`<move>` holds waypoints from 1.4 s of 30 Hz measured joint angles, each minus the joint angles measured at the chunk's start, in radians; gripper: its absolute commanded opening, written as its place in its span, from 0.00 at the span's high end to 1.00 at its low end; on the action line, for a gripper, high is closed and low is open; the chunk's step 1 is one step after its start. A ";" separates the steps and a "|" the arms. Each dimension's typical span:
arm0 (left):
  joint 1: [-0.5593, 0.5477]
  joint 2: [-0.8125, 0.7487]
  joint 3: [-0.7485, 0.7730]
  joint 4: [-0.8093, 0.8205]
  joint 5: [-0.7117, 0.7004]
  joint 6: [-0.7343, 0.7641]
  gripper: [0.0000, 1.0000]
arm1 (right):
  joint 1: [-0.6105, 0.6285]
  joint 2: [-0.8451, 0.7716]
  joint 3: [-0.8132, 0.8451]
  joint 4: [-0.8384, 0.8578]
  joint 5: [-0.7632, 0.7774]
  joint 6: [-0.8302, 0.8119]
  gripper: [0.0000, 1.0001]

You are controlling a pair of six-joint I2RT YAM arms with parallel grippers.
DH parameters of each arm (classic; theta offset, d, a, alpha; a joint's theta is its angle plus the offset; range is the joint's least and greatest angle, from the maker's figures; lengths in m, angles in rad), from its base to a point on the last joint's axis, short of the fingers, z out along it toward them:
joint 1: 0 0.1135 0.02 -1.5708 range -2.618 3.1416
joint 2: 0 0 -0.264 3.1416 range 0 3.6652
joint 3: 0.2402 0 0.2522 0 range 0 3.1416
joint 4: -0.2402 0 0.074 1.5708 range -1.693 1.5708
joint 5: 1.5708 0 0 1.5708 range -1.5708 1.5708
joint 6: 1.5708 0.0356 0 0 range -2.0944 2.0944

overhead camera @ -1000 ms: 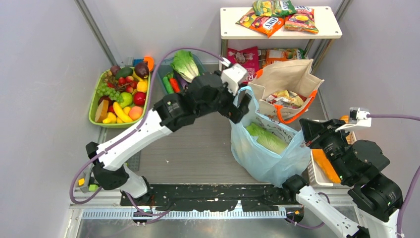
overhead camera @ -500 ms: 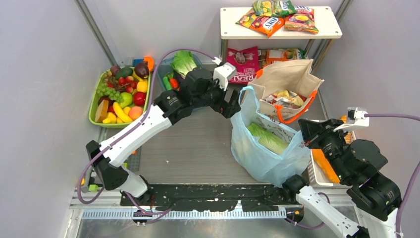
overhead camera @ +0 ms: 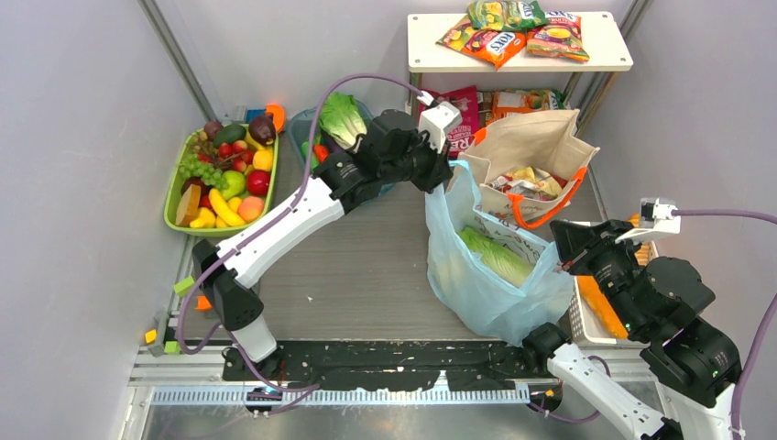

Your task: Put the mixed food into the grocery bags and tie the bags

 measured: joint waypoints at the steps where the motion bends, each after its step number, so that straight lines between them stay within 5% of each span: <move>1: 0.000 0.000 0.006 -0.002 -0.012 0.004 1.00 | 0.000 0.000 0.000 0.000 -0.002 0.001 0.95; 13: -0.002 -0.139 0.127 -0.249 -0.261 0.054 1.00 | 0.000 0.077 0.010 0.024 -0.053 -0.018 0.95; 22: 0.003 -0.544 -0.184 -0.234 -0.506 0.076 1.00 | 0.000 0.282 0.068 0.132 -0.146 -0.049 0.95; 34: 0.072 -0.581 -0.319 -0.241 -0.693 0.084 1.00 | 0.000 0.578 0.159 0.259 -0.242 -0.089 0.95; 40: 0.072 -0.627 -0.344 -0.242 -0.695 0.089 1.00 | 0.000 0.600 0.240 0.220 -0.241 -0.160 0.88; 42: 0.072 -0.651 -0.344 -0.243 -0.691 0.089 1.00 | 0.000 0.600 0.267 0.203 -0.241 -0.185 0.77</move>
